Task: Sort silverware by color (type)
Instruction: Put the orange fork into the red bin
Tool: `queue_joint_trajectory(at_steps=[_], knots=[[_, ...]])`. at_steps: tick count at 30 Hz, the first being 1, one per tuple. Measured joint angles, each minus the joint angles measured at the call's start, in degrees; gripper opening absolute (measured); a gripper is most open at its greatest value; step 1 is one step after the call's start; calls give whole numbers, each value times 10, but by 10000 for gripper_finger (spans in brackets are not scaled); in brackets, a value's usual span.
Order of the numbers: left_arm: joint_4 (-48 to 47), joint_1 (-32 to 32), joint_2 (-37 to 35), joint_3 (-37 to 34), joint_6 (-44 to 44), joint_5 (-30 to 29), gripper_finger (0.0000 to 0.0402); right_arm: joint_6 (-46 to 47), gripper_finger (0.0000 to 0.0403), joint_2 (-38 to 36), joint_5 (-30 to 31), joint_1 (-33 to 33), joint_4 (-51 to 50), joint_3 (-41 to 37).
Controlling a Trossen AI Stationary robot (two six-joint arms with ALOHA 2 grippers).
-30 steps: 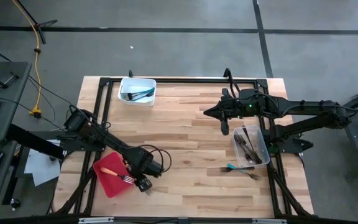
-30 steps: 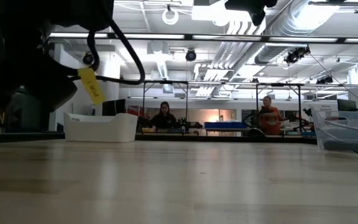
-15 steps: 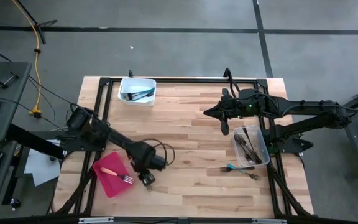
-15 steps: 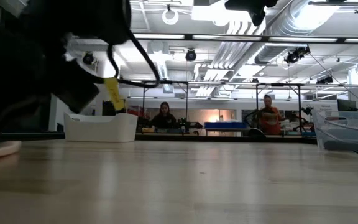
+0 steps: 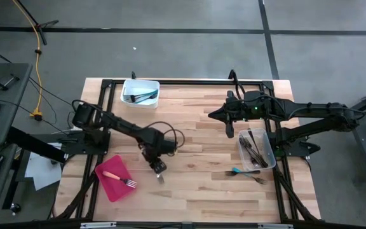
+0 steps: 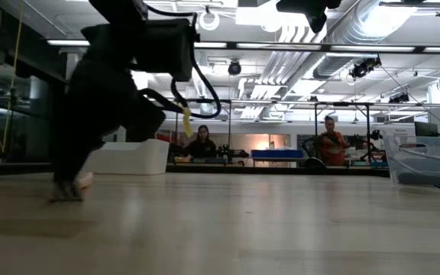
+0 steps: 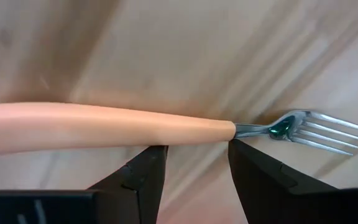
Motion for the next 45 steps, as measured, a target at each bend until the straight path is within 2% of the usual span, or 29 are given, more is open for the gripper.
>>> queue_joint_trajectory(at_steps=[9, 14, 18, 21, 26, 29, 33, 36, 39, 45], knots=[[17, 51, -6, 25, 74, -23, 168, 29, 0, 0, 2, 0, 0, 0], [-36, 54, -62, 27, 142, -22, 168, 38, 0, 0, 4, 0, 0, 0], [-79, 41, -126, 25, 224, -81, 168, 45, 0, 0, 5, 0, 0, 0], [-48, 27, -185, 1, 293, -117, 168, 58, 0, 0, 4, 0, 0, 0], [71, 2, -275, -77, 386, -130, 168, 76, 0, 0, 4, 0, -2, 0], [110, -15, -304, -113, 462, -178, 168, 85, 0, 0, 5, 0, -2, 0], [124, -25, -311, -115, 630, -211, 168, 85, 0, 0, 5, 0, -2, 0], [139, -25, -298, -115, 701, -216, 168, 88, 0, 0, 5, 0, -2, 0], [155, -15, -278, -115, 742, -209, 168, 93, 0, 0, 5, 0, -3, 0], [166, -3, -221, -109, 752, -151, 167, 104, 0, 0, 5, 0, -17, 0]])
